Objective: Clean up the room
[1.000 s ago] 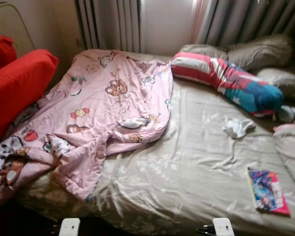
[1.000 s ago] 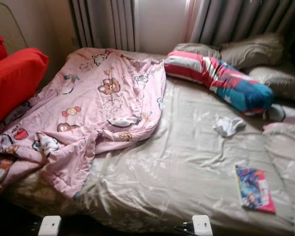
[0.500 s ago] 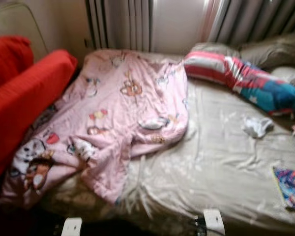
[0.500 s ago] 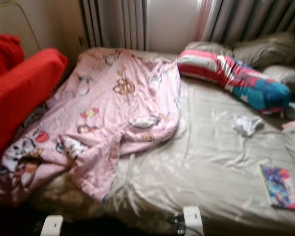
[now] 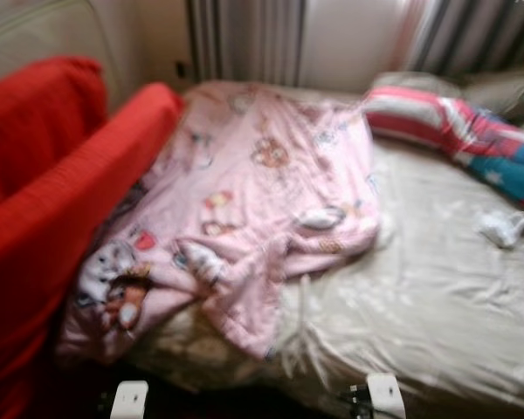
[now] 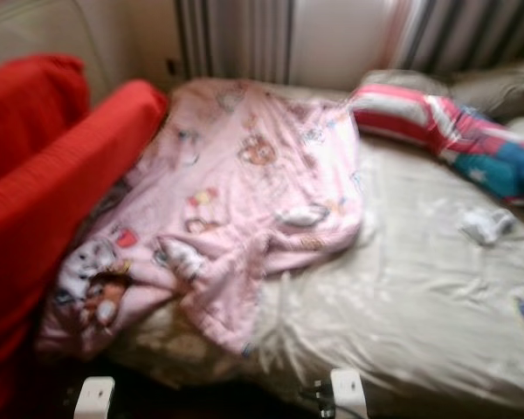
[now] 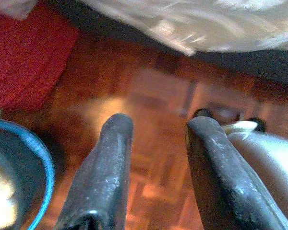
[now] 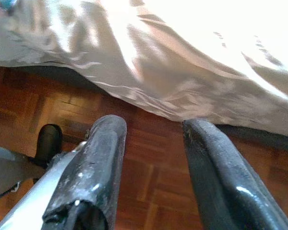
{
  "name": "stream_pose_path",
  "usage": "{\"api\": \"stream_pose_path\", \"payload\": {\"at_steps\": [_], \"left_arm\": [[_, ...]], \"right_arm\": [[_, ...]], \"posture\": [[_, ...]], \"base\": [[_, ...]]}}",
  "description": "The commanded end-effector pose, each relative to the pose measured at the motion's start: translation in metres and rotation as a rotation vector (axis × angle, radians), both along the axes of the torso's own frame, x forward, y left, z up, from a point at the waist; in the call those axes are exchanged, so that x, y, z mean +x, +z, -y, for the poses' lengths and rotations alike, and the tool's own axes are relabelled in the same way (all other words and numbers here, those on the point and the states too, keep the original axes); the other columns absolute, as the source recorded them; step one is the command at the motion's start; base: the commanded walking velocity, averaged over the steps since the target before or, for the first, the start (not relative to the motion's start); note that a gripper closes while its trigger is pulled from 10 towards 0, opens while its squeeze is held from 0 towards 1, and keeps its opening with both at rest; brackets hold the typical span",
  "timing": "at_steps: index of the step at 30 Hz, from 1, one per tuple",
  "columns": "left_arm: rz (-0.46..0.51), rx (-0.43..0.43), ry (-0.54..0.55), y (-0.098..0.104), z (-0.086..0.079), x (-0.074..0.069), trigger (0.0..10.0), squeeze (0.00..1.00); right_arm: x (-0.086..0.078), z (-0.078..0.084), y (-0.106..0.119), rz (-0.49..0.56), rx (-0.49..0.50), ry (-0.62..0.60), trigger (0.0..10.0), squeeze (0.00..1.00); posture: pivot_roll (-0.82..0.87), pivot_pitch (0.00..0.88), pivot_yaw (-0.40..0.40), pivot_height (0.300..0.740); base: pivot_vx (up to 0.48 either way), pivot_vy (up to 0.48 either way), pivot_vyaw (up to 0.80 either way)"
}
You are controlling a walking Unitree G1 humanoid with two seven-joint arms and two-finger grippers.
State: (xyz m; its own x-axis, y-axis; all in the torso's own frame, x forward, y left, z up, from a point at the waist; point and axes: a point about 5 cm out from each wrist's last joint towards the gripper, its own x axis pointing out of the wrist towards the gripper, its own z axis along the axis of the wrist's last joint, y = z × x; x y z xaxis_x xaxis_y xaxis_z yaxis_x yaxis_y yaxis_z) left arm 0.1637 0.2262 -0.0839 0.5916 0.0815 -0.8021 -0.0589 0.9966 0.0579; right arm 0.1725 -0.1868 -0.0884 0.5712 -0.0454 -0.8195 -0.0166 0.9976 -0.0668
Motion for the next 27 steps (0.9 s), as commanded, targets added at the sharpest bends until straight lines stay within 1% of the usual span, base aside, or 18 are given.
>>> {"api": "stream_pose_path", "payload": {"at_steps": [1, 11, 14, 16, 17, 18, 19, 20, 21, 24, 26, 27], "left_arm": [[-0.036, 0.009, -0.003, -0.003, -0.005, -0.009, 10.0, 0.00], [-0.038, 0.008, -0.003, -0.003, -0.004, -0.009, 10.0, 0.00], [-0.033, 0.009, -0.016, -0.003, 0.000, -0.007, 10.0, 0.00], [-0.014, 0.008, -0.020, -0.002, 0.005, -0.001, 10.0, 0.00], [-0.014, 0.008, -0.020, -0.002, 0.005, -0.001, 10.0, 0.00], [0.032, -0.002, -0.006, 0.003, 0.007, 0.011, 10.0, 0.00], [0.032, -0.002, -0.006, 0.003, 0.007, 0.011, 10.0, 0.00], [0.088, -0.009, -0.006, 0.010, 0.007, 0.024, 10.0, 0.00], [0.088, -0.009, -0.006, 0.010, 0.007, 0.024, 10.0, 0.00], [0.145, -0.013, -0.021, 0.018, 0.008, 0.038, 10.0, 0.00], [0.205, -0.018, -0.030, 0.026, 0.009, 0.051, 10.0, 0.00], [0.264, -0.024, -0.043, 0.035, 0.010, 0.062, 10.0, 0.00]], "right_arm": [[-0.003, -0.003, -0.002, -0.006, 0.016, -0.018, 10.0, 0.00], [-0.006, 0.001, -0.002, -0.010, 0.016, -0.023, 10.0, 0.00], [-0.007, 0.002, -0.003, -0.007, 0.017, -0.029, 10.0, 0.00], [-0.005, 0.002, -0.002, 0.011, 0.025, -0.042, 10.0, 0.00], [-0.005, 0.002, -0.002, 0.011, 0.025, -0.042, 10.0, 0.00], [0.005, 0.002, 0.003, 0.060, 0.038, -0.069, 10.0, 0.00], [0.005, 0.002, 0.003, 0.060, 0.038, -0.069, 10.0, 0.00], [0.019, 0.002, 0.011, 0.115, 0.049, -0.084, 10.0, 0.00], [0.019, 0.002, 0.011, 0.115, 0.049, -0.084, 10.0, 0.00], [0.030, 0.001, 0.017, 0.160, 0.054, -0.073, 10.0, 0.00], [0.039, 0.001, 0.023, 0.203, 0.053, -0.071, 10.0, 0.00], [0.049, 0.004, 0.030, 0.262, 0.054, -0.107, 10.0, 0.00]], "posture": [[0.01, 0.080, -0.028, 0.738], [0.02, 0.065, -0.025, 0.738], [0.02, 0.062, -0.025, 0.738], [0.02, 0.062, -0.025, 0.738], [0.02, 0.062, -0.025, 0.738], [0.02, 0.060, -0.022, 0.738], [0.02, 0.060, -0.022, 0.738], [0.01, 0.058, -0.022, 0.738], [0.01, 0.058, -0.022, 0.738], [0.01, 0.055, -0.023, 0.738], [0.01, 0.053, -0.023, 0.738], [0.01, 0.050, -0.023, 0.738]], "base": [[0.000, 0.416, 0.00], [0.000, 0.418, 0.00], [0.000, 0.000, 0.00], [0.000, 0.000, 0.00], [0.000, 0.000, 0.00], [0.000, 0.000, 0.00], [0.000, 0.000, 0.00], [0.000, 0.000, 0.00], [0.000, 0.000, 0.00], [0.000, 0.000, 0.00], [0.000, 0.000, 0.00], [0.000, 0.000, 0.00]]}}
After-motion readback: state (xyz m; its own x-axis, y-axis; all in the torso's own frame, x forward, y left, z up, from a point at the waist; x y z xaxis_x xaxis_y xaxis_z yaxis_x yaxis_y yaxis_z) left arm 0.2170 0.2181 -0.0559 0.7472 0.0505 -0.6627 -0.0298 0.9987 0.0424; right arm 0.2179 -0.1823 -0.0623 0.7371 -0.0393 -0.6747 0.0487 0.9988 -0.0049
